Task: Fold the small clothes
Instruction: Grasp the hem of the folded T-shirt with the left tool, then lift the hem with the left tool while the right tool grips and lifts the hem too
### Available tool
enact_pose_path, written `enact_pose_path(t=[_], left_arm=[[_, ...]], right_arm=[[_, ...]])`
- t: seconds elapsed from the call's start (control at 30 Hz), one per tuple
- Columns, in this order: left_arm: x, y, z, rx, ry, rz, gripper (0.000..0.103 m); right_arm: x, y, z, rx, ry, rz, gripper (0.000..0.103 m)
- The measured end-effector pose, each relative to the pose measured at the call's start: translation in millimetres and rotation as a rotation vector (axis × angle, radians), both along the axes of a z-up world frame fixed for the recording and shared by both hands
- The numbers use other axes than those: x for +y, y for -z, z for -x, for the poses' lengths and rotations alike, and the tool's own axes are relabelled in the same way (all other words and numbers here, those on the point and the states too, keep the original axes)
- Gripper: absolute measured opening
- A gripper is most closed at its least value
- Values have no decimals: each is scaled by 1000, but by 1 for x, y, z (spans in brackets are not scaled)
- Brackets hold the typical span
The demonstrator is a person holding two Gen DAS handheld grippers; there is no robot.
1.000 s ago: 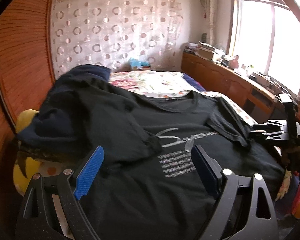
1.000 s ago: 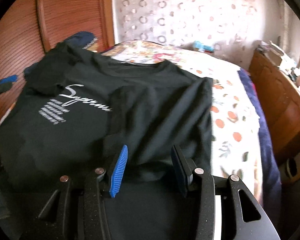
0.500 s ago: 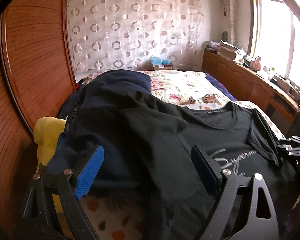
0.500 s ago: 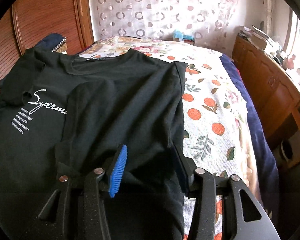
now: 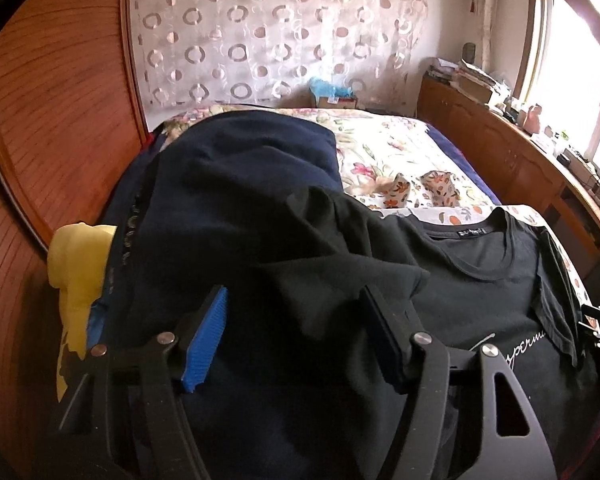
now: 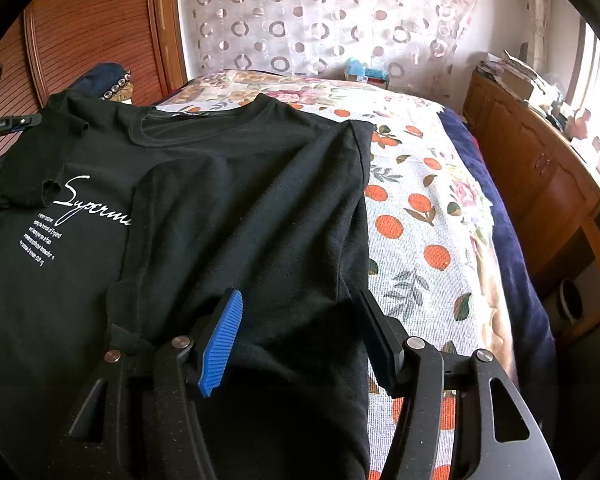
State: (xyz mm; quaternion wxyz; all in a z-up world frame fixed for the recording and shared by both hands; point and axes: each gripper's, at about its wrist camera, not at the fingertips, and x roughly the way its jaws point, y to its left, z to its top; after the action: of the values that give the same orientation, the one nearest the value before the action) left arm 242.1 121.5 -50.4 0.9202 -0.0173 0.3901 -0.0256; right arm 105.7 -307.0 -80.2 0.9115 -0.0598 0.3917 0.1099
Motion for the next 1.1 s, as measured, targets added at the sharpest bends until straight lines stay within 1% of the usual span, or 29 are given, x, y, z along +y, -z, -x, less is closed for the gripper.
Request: enact_pose_path(t=[0.07,0.13,0.17,0.2,0.23,0.27,0.3,0.37,0.53,0.67,0.77,0.83,0.93,1.0,1.1], left_arm=[[-3,2,-3,5,9,-7,66],[-5,4,-5,9,18,-11,60],[-6,5,-4,10,25,-5,51],[-7,5,-4,9,48,15,32],[-8,4,-2,9,74,40,21],[-9,2,0,4,83,44,12],[-12,0,4,-8,82,30,8],[-20,-6,12,-31,96,20,7],[-50,-24,53,-116,174,6,7],[-65,-30,80,-160,211,5,7],[-73,-31,94,-174,238,20,7],[-79,-29,101,-182,247,12,7],[-84,-26,108,-184,255,-1,7],[-85,-24,110,-183,257,-13,7],[-84,-22,111,-180,250,-18,7]], right_arm=[[0,0,0,0,0,0,60],[0,0,0,0,0,0,60],[0,0,0,0,0,0,60],[0,0,0,0,0,0,60],[0,0,0,0,0,0,60],[0,0,0,0,0,0,61],[0,0,0,0,0,0,61],[0,0,0,0,0,0,61],[-1,1,0,1,0,0,61],[-1,1,-1,0,0,1,61],[-3,0,-1,1,2,-11,61],[-7,-4,-3,-6,-2,-34,61],[-13,-13,-11,-41,15,-73,61],[-18,-16,-24,-38,29,-103,61],[-22,-19,-56,-30,66,-93,61]])
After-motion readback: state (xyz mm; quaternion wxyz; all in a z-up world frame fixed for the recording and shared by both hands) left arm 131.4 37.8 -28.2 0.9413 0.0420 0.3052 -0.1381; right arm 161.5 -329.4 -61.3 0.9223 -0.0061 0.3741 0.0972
